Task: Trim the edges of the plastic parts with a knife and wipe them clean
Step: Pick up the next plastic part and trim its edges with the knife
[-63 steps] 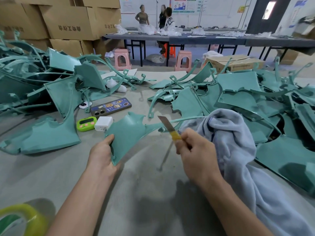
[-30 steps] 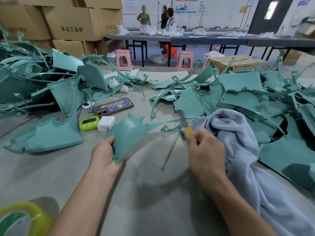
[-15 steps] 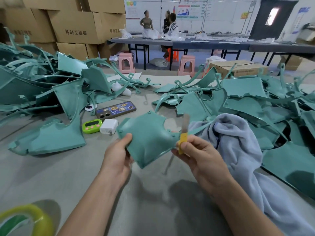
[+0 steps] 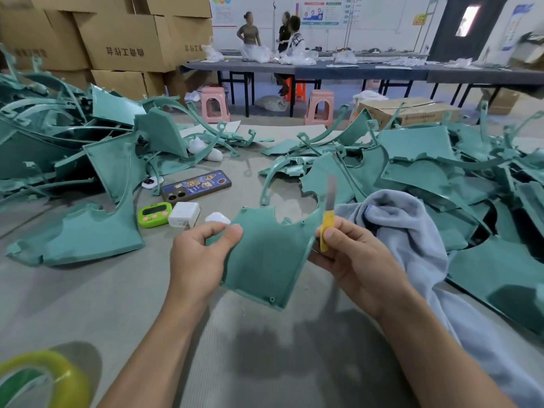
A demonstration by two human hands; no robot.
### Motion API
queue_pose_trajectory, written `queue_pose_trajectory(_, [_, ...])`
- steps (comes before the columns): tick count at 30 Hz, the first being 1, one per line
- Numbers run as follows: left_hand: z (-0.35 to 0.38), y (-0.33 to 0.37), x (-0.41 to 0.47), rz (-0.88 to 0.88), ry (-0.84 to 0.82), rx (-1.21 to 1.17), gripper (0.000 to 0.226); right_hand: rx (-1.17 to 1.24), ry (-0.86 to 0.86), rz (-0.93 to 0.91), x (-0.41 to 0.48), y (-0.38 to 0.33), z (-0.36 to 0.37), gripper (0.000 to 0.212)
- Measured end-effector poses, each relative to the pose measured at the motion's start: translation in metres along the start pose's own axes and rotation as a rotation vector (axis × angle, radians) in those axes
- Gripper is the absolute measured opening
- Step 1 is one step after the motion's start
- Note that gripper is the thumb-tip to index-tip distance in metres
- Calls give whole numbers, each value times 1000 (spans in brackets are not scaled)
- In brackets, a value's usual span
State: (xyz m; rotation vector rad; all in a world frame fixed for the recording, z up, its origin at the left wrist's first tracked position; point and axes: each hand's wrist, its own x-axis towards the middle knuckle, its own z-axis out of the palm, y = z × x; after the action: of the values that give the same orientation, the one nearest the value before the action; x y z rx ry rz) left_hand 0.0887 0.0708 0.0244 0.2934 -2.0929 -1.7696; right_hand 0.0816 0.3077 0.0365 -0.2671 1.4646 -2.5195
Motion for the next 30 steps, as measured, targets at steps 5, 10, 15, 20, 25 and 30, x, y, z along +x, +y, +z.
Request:
queue_pose_trajectory(5, [5, 0, 3, -248, 77, -245, 14, -548, 80, -211, -6, -2, 4, 22])
queue_pose_trajectory(10, [3, 3, 6, -334, 135, -386, 20, -1156, -179, -276, -22, -2, 15, 13])
queue_pose_trajectory(15, [3, 3, 3, -341, 19, -355, 18, -1203, 302, -331, -13, -2, 6, 28])
queue_pose_trajectory(20, [9, 7, -3, -320, -41, -281, 19, -989, 383, -399, -9, -10, -8, 30])
queue_pose_trajectory(25, [2, 13, -2, -437, -104, -410, 23, -1044, -171, -320, -15, -4, 8, 17])
queue_pose_trajectory(30, [-4, 20, -8, -556, -374, -544, 28, -1091, 498, -265, -1, -1, -14, 33])
